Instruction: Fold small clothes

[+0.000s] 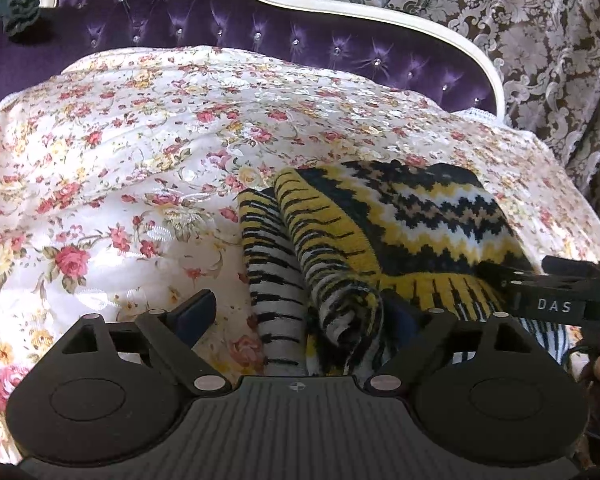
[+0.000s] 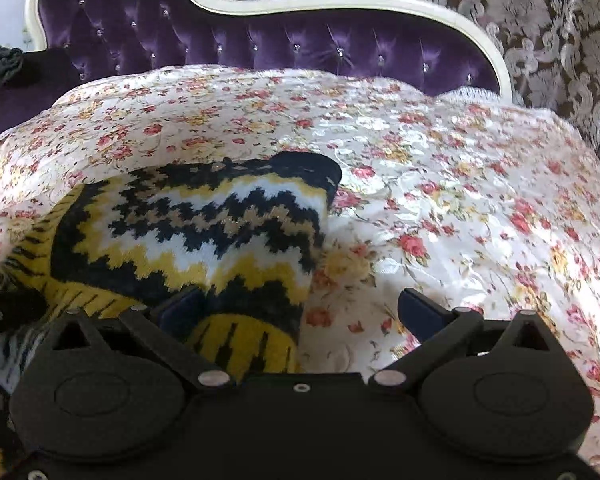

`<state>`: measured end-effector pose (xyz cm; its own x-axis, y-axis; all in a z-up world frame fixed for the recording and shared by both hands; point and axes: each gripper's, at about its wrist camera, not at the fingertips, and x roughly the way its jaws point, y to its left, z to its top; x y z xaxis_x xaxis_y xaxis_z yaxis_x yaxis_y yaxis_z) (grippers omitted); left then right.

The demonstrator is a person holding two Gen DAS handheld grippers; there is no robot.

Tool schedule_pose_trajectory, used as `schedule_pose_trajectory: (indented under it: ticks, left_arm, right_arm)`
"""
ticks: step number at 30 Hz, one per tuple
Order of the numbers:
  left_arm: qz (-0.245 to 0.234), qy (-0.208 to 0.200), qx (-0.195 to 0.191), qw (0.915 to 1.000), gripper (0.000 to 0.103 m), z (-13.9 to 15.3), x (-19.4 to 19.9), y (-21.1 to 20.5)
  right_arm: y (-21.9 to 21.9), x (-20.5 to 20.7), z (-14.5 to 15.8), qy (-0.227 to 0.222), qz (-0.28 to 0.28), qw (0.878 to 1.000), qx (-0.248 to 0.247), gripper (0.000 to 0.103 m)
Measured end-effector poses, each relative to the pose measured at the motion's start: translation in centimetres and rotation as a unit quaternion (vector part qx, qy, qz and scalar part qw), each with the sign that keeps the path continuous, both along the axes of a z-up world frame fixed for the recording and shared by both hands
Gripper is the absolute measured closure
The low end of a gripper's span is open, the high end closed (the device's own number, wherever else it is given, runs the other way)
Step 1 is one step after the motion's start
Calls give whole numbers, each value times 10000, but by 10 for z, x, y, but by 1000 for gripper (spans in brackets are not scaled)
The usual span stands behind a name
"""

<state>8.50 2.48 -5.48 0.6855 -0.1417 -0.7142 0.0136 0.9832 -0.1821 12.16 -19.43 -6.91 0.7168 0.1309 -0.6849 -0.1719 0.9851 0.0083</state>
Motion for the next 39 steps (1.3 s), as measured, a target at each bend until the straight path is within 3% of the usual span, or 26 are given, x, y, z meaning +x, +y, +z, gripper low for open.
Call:
schedule_pose_trajectory:
  ticks: [5,10,16,19,29,39]
  left_arm:
    - [-64,-144,660,9977,15,16,-6,-16]
    - [-111,-447,1383,9893,15,32,-22,-38]
    - [-187,-737,1728,9820,15,47,-46,-57]
    - [-151,-838,1677,9822,15,54,-58,-61]
    - [-125,-637,1166,9911,15,62,-87,-59]
    - [47,-466,992,9940,15,59,-106,-51]
  right_arm:
    - [-4,-10,11,-122,-21,9999,117,1]
    - [-15,-27,24,-220,-107,9979,605,1]
    - [-20,-57,37,-287,-188,9965,761,1]
    - [-24,-71,43,-355,-274,9957,806,1]
    - [-30,-117,60,-666,-569,9932,771,1]
    - [-23,-148,65,-612,-583,9931,813,1]
